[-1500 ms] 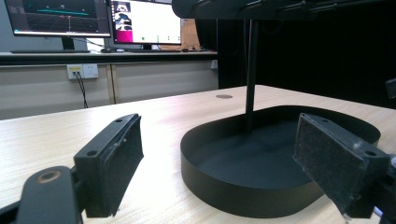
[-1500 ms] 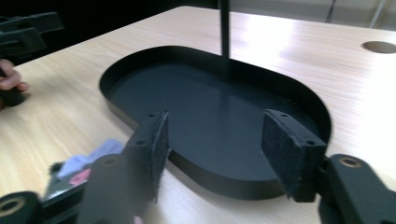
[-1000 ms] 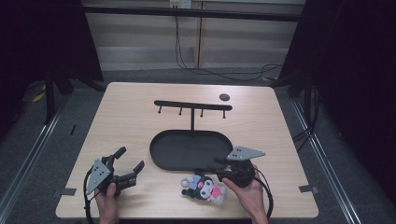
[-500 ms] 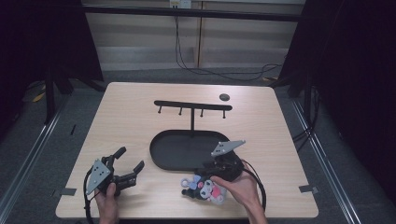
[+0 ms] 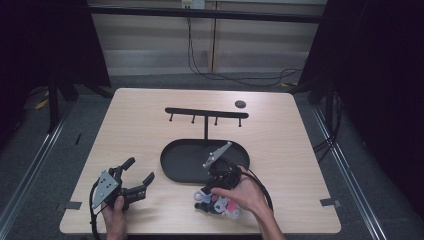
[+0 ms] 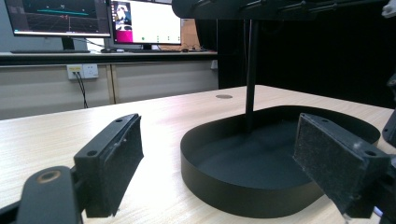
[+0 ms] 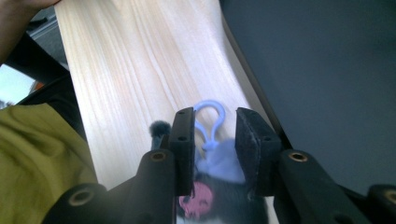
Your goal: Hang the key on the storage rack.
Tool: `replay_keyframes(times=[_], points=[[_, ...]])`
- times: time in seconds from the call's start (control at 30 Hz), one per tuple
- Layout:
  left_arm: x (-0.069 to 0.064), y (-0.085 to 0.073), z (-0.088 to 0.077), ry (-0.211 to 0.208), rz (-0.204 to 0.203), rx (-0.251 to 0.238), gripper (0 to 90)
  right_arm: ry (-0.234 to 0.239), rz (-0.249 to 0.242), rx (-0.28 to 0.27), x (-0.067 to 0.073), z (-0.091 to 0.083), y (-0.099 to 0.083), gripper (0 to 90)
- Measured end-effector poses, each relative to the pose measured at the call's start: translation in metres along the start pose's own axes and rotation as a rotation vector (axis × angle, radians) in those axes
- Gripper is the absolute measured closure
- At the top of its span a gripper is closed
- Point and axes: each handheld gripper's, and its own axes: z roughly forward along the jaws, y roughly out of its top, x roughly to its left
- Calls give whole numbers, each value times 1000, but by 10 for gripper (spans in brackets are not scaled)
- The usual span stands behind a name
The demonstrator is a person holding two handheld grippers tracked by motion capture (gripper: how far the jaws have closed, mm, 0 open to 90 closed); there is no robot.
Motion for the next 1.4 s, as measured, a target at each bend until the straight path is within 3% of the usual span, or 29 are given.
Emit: replay_keyframes(times=[0.33, 0.43, 0.63, 0.83, 0.9, 1.03, 1.23, 1.4], points=[[0, 0, 0, -3, 6, -1, 153, 35, -8, 214, -2, 25, 24, 738], [0, 0, 0, -2, 5, -1, 153, 52, -2, 253, -6, 33, 26, 739], [0, 0, 0, -2, 6, -1, 153, 65, -17, 309, -9, 43, 25, 736], [0, 0, 0, -1, 7, -2, 153, 76, -29, 326, -6, 44, 24, 730], [1, 0, 0, -1, 7, -2, 153, 77, -47, 325, -6, 46, 24, 724], [0, 0, 0, -2, 5, -1, 153, 66, -85, 377, -1, 51, 25, 714], [1, 0, 0, -1, 7, -2, 153, 54, -118, 395, 2, 53, 27, 844], [0, 0, 0, -2, 5, -1, 153, 57, -122, 428, 6, 54, 27, 867]])
